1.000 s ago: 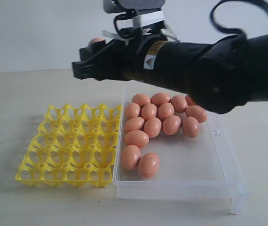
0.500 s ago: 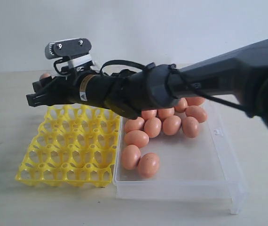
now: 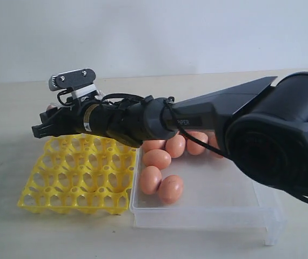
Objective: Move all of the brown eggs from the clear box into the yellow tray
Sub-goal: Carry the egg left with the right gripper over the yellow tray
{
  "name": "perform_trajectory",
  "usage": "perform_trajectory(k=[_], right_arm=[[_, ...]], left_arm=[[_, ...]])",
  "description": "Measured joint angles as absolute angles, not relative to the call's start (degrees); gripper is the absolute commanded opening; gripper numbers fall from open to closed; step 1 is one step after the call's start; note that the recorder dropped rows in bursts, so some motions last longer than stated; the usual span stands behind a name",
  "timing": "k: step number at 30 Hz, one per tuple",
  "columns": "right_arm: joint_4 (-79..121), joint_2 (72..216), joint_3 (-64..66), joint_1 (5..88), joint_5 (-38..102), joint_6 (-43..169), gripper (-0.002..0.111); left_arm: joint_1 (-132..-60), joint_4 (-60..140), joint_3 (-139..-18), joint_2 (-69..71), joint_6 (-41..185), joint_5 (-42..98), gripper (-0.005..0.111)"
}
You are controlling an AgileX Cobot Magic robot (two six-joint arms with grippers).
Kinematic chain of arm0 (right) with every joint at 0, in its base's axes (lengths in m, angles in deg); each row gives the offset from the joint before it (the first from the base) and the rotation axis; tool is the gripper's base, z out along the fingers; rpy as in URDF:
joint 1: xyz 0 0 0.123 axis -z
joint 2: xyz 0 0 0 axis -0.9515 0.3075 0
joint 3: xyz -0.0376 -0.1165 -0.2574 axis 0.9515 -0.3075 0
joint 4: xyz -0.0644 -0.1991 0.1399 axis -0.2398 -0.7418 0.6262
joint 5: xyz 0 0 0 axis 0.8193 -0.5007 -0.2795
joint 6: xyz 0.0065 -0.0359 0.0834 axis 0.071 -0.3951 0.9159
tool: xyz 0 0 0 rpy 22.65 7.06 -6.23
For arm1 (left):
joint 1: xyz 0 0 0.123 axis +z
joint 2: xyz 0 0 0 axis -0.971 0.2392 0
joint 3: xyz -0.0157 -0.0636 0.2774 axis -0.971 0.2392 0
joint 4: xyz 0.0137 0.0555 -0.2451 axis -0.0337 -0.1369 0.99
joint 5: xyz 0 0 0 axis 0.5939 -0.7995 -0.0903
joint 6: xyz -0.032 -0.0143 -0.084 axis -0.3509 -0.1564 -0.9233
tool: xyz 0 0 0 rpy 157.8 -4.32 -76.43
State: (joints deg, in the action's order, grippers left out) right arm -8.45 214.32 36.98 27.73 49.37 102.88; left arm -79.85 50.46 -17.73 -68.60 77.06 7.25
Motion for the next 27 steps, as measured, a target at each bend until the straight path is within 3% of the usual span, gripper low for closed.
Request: perform_trajectory(k=[14,17,21,23,27], right_arm=[[-8.45,217.4,39.99,27.73,49.41,104.18,0.003],[-8.45,217.4,40.13,27.73,49.41,104.16,0.015],[-8.45,217.4,40.13,27.73,49.41,104.16,0.046],[-8.45,217.4,40.13,27.73,49.41,104.16,0.057],[-8.45,217.4,40.13,27.73,49.41,104.16,0.058]], left_arm=[[-79.85,50.46,-17.73,-68.6,77.06,7.25,0.0],[-79.85,50.46,-17.73,-68.6,77.06,7.25,0.0],[-79.85,50.46,-17.73,-68.6,77.06,7.25,0.0],[-79.85,50.46,-17.73,-68.6,77.06,7.25,0.0],[-79.85,50.46,-17.73,-68.6,77.06,7.25,0.0]])
